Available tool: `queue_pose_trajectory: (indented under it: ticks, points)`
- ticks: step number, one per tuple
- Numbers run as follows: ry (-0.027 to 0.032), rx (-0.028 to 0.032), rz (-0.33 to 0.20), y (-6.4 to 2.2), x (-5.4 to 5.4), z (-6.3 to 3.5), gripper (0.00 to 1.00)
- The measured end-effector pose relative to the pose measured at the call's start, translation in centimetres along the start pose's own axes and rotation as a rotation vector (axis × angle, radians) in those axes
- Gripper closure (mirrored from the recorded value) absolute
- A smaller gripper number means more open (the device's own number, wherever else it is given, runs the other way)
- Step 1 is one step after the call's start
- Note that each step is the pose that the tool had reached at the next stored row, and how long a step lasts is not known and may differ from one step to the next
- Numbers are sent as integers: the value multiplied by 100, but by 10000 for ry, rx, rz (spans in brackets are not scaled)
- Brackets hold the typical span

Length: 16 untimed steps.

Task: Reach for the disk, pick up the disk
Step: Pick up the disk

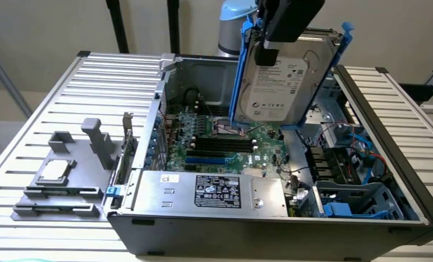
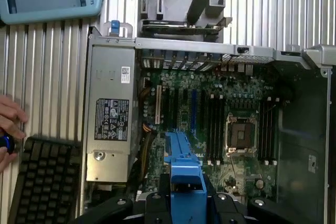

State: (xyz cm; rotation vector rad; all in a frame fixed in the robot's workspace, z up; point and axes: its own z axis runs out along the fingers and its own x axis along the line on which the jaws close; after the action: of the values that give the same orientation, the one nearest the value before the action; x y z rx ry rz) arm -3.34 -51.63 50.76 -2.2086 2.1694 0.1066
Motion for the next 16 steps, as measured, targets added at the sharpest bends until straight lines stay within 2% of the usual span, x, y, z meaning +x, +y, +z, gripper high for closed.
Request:
queue_pose_trajectory:
  ticks: [5, 16]
  points:
    - [1, -3, -1, -214, 107, -13, 67]
    - [1, -13, 1, -619, 379, -41, 67]
